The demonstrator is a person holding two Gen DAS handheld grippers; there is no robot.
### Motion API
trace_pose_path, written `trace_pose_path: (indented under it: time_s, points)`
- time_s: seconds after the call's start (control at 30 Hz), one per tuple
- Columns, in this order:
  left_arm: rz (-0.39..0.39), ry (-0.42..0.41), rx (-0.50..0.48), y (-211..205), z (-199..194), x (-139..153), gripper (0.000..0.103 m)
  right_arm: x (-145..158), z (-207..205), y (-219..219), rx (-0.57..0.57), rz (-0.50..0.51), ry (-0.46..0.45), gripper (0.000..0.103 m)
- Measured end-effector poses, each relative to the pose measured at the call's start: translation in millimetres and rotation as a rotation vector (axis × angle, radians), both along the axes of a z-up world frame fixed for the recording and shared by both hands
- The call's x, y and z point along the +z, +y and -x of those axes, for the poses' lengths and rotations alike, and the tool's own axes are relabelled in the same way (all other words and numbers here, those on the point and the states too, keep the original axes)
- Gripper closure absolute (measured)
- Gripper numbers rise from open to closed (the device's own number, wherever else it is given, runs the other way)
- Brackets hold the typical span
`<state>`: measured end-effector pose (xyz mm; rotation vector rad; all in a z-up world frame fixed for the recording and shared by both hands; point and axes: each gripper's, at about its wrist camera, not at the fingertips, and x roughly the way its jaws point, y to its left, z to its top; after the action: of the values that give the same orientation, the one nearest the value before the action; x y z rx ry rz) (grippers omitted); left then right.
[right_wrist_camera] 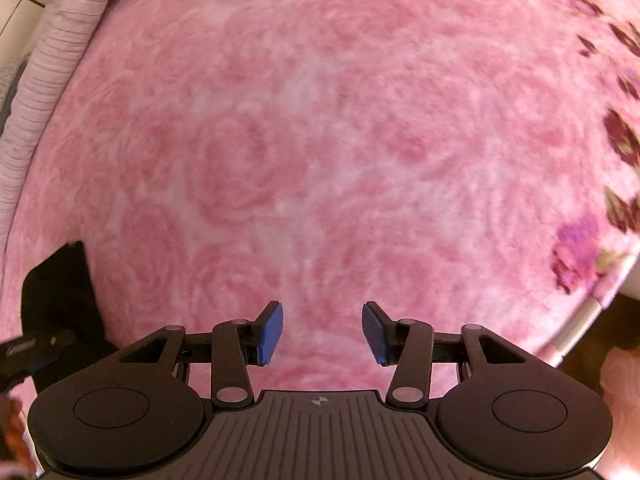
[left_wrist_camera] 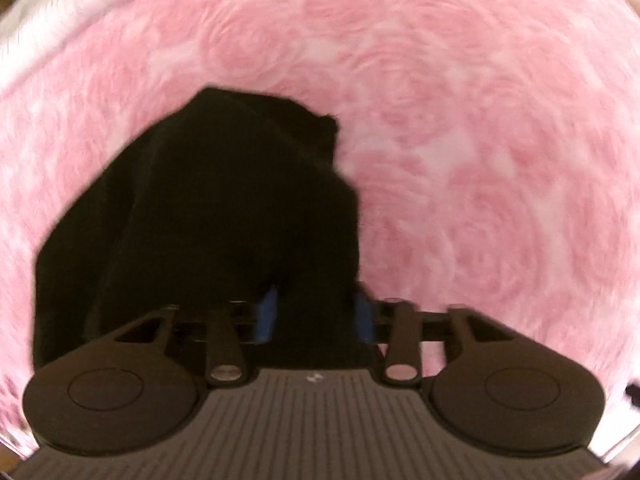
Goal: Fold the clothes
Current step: 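Grasp an edge of the black garment with both grippers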
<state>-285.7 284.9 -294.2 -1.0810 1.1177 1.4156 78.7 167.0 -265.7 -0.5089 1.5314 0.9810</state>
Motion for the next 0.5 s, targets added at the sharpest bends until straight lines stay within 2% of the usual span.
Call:
trace_pose_path:
  time_s: [0.07, 0.1, 0.23, 0.3, 0.37, 0.43, 0.5]
  points:
    - [-0.055, -0.123, 0.112, -11, 33, 15, 0.095, -2, 6, -3, 0.014, 0.009, 0.006, 0.055]
    - [-0.086, -0.15, 0.149, -21, 50, 28, 0.095, -2, 13, -3, 0.033, 0.006, 0.013, 0.055]
    - [-0.198, -0.109, 0.27, -72, 141, 89, 0.095, -4, 47, 3, 0.127, -0.01, 0.06, 0.055]
    - [-0.225, -0.092, 0.388, -104, 198, 113, 0.095, -6, 70, 8, 0.175, -0.019, 0.1, 0.055]
    - [-0.234, -0.067, 0.491, -133, 246, 126, 0.095, -8, 98, 15, 0.224, -0.03, 0.151, 0.055]
    - [-0.227, -0.056, 0.567, -159, 281, 127, 0.095, -11, 130, 21, 0.263, -0.044, 0.219, 0.055]
    - [-0.229, -0.096, 0.625, -180, 307, 119, 0.095, -14, 164, 26, 0.283, -0.065, 0.306, 0.055]
